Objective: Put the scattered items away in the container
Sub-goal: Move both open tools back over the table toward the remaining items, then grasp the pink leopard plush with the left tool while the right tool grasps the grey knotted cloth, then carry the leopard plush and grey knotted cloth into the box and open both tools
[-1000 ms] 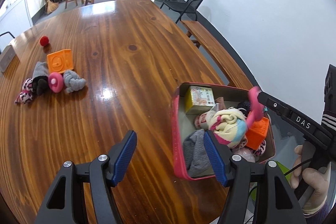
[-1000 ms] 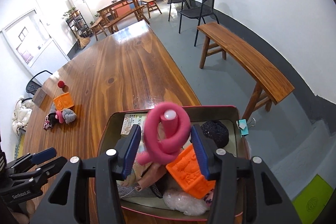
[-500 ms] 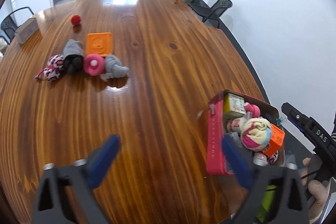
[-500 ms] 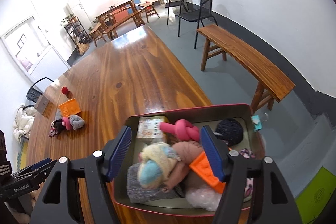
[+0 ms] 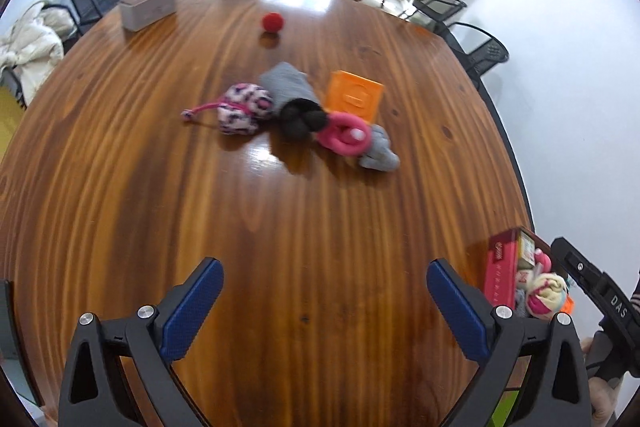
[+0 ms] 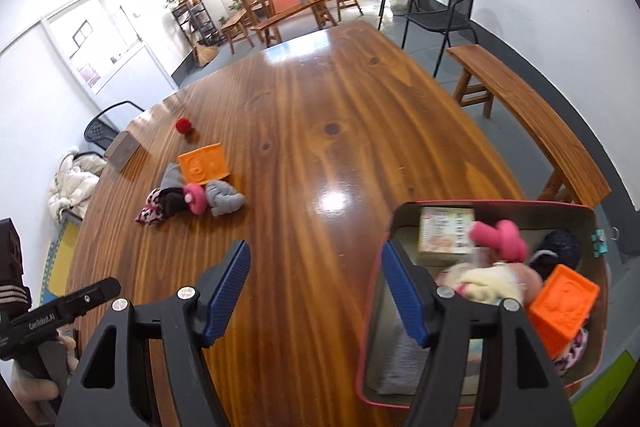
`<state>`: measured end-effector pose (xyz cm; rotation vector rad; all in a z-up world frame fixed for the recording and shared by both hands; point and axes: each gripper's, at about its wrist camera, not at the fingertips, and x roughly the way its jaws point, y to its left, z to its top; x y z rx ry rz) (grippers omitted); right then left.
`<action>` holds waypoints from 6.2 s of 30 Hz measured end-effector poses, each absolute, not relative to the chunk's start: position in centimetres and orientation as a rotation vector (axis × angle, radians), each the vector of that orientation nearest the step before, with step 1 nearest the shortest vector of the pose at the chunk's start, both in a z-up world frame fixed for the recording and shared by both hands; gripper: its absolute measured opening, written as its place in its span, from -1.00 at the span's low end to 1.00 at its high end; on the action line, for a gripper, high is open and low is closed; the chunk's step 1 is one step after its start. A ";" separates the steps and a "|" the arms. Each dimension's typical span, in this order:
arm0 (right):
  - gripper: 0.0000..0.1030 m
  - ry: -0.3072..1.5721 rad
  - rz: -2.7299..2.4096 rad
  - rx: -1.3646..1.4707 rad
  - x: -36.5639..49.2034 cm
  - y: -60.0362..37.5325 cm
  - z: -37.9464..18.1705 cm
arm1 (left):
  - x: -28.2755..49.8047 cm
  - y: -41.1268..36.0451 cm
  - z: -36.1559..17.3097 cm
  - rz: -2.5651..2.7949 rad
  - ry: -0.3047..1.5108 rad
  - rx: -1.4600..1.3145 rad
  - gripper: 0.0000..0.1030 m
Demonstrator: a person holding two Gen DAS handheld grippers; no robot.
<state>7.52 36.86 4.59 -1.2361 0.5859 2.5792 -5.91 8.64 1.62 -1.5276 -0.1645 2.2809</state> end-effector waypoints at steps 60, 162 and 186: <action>0.40 0.157 2.559 -1.575 -11.3 26.5 -5.0 | -24.5 7.3 -6.5 2.245 0.077 -1.429 0.11; -0.14 0.616 2.514 -1.065 18.7 44.7 7.3 | 0.3 26.7 8.4 2.002 0.137 -1.080 -0.27; -0.14 0.712 2.519 -0.969 25.2 50.9 6.8 | 6.4 38.0 3.1 1.901 0.300 -1.210 0.56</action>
